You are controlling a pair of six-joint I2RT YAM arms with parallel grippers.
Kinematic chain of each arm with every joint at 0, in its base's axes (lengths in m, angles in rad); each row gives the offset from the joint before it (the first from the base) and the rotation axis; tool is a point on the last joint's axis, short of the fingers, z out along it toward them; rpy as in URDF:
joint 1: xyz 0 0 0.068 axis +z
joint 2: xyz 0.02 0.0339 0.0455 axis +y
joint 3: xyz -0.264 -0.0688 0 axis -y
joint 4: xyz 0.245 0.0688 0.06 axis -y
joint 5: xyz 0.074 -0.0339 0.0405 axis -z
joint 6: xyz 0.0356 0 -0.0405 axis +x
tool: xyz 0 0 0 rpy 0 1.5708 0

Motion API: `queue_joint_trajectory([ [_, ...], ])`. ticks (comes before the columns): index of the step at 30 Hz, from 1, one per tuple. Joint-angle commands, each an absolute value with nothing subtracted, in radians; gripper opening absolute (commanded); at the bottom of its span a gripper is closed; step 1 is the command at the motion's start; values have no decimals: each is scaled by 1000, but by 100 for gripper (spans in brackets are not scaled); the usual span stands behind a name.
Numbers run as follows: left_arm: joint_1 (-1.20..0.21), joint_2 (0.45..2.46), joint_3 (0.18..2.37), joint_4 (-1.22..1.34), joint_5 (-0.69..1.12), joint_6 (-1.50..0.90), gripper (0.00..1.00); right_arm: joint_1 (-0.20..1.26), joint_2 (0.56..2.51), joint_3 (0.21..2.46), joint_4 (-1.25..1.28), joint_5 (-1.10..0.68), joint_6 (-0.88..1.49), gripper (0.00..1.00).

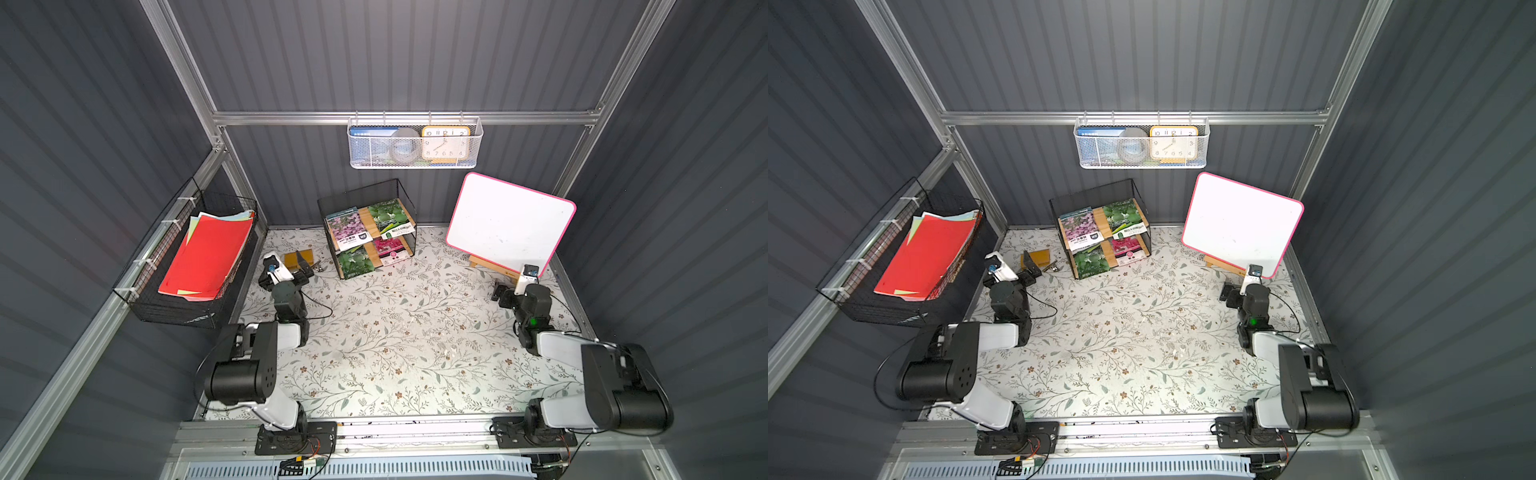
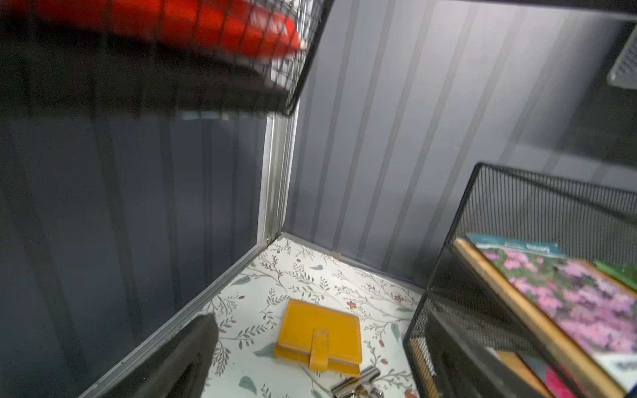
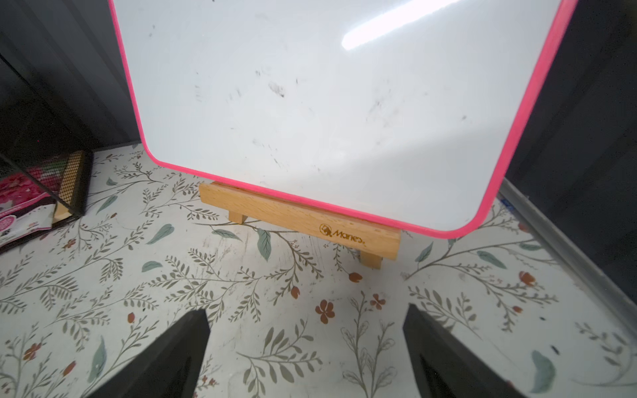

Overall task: Take the seed bag off the shelf
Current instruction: Move the shelf to the center of the board.

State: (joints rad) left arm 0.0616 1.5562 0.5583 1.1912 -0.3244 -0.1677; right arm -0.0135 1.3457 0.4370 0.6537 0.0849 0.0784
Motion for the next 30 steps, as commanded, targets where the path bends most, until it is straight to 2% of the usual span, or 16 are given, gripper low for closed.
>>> queue_joint_trajectory([
  [1, 53, 1393, 708, 870, -366, -259, 100, 11, 1221, 531, 323, 31, 129, 94],
  [6, -30, 1368, 966, 450, -384, -376, 100, 133, 1150, 659, 57, 131, 228, 94],
  [10, -226, 1406, 1093, 220, -499, -409, 100, 206, 1205, 829, -243, 107, 315, 94],
  [13, -318, 1428, 1136, 65, -542, -518, 100, 262, 1264, 890, -340, 66, 342, 94],
  [16, -381, 1397, 1105, -28, -614, -657, 100, 320, 1283, 912, -346, 43, 345, 94],
  [22, -450, 1310, 965, -41, -728, -778, 100, 372, 1332, 920, -278, -41, 332, 94],
  [25, -471, 1372, 942, -43, -739, -837, 100, 382, 1368, 926, -242, -66, 331, 94],
  [30, -522, 1586, 1002, -44, -810, -911, 100, 386, 1425, 949, -172, -117, 328, 94],
])
